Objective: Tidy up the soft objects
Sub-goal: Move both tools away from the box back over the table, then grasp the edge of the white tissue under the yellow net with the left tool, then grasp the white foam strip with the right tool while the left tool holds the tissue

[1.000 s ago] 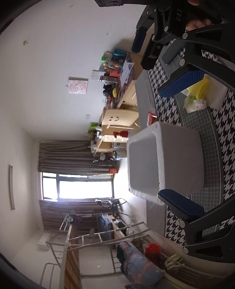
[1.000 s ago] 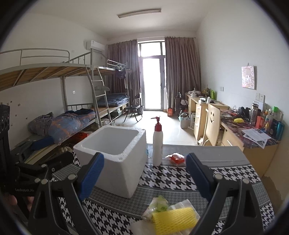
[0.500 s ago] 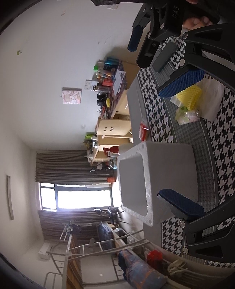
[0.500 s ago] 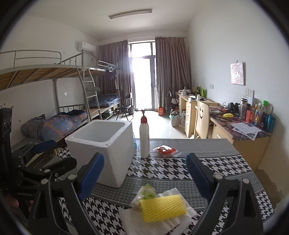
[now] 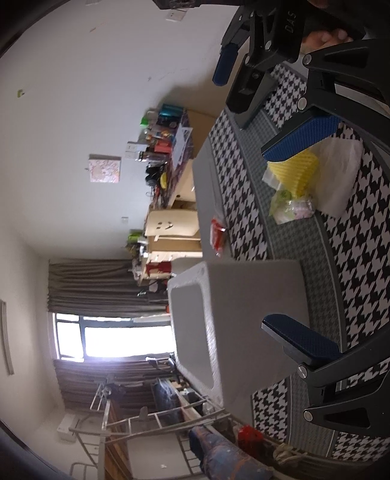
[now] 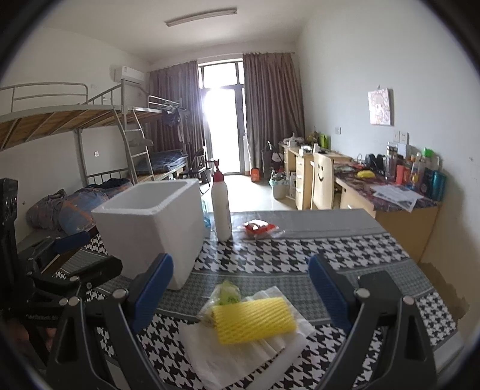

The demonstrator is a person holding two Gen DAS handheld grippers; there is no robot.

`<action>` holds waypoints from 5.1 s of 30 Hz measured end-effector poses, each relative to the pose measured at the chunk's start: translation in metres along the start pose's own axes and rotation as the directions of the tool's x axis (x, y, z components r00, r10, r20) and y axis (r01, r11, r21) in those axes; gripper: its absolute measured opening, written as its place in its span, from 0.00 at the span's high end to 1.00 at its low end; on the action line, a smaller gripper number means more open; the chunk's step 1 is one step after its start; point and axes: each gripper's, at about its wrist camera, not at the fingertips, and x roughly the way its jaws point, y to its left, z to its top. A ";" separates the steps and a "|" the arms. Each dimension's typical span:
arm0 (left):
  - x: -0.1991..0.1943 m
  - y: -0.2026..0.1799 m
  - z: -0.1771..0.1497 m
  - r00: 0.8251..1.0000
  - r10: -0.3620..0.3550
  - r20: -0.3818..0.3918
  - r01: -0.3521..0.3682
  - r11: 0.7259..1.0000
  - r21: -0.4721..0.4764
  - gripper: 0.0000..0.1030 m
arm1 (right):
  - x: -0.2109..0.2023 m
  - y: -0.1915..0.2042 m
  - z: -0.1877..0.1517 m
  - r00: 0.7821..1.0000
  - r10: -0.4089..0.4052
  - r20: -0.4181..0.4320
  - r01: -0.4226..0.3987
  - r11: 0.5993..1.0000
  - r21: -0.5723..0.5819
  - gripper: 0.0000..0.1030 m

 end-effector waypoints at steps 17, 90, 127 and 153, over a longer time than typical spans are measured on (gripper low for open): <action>0.024 -0.020 -0.027 0.994 -0.045 -0.100 0.046 0.999 0.002 0.01 | 0.005 -0.012 -0.033 0.994 -0.070 -0.078 0.069 0.998 -0.008 0.09; 0.076 -0.071 -0.073 0.911 -0.227 -0.344 0.281 0.953 0.117 0.99 | 0.036 -0.037 -0.106 0.921 -0.101 -0.377 0.134 0.989 0.063 0.61; 0.059 -0.046 -0.068 0.920 -0.227 -0.319 0.265 0.961 0.081 0.98 | 0.032 -0.043 -0.096 0.918 -0.087 -0.387 0.135 0.986 0.099 0.59; 0.077 -0.070 -0.091 0.894 -0.160 -0.419 0.245 0.956 0.159 0.97 | 0.030 -0.045 -0.104 0.918 -0.068 -0.391 0.127 0.984 0.127 0.42</action>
